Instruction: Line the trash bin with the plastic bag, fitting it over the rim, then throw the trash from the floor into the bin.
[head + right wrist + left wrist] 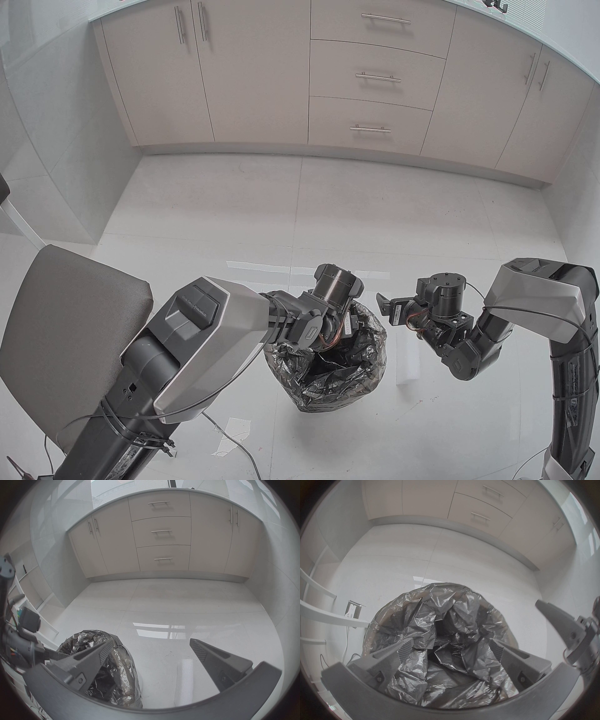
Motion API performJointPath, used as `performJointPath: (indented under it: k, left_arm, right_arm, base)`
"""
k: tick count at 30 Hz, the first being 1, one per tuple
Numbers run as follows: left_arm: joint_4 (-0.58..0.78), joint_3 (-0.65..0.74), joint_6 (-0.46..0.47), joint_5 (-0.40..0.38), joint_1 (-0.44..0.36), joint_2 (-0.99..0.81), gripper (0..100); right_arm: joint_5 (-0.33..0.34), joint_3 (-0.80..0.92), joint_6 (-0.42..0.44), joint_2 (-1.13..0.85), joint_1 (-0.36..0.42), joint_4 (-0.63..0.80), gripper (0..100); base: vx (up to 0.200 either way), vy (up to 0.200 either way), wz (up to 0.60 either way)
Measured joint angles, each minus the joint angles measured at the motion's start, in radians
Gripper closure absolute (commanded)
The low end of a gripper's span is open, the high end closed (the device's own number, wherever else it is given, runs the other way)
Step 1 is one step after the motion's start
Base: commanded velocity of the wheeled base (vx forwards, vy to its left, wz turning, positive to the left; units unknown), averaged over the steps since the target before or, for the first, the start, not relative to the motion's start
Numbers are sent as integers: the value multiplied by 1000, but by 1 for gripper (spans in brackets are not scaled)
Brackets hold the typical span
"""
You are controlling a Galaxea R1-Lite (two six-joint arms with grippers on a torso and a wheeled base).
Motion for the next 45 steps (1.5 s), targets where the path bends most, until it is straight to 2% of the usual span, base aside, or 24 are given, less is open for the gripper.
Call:
performJointPath:
  k: [8, 14, 19, 34, 45]
  left_arm:
    - [10, -20, 45, 2, 9, 71, 0]
    - [85, -24, 44, 3, 34, 103, 0]
    - [93, -24, 35, 4, 41, 106, 0]
    - [79, -24, -31, 6, -1, 23, 0]
    - [91, -24, -19, 74, 17, 95, 0]
  right_arm:
    - [0, 0, 0, 6, 0, -1, 0]
    - [0, -1, 0, 11, 0, -1, 0]
    - [0, -1, 0, 13, 0, -2, 0]
    - [0, -1, 0, 15, 2, -2, 0]
    - [0, -1, -1, 19, 3, -11, 0]
  base:
    - [0, 0, 0]
    - [0, 0, 0]
    - [0, 0, 0]
    - [0, 0, 0]
    - [0, 0, 0]
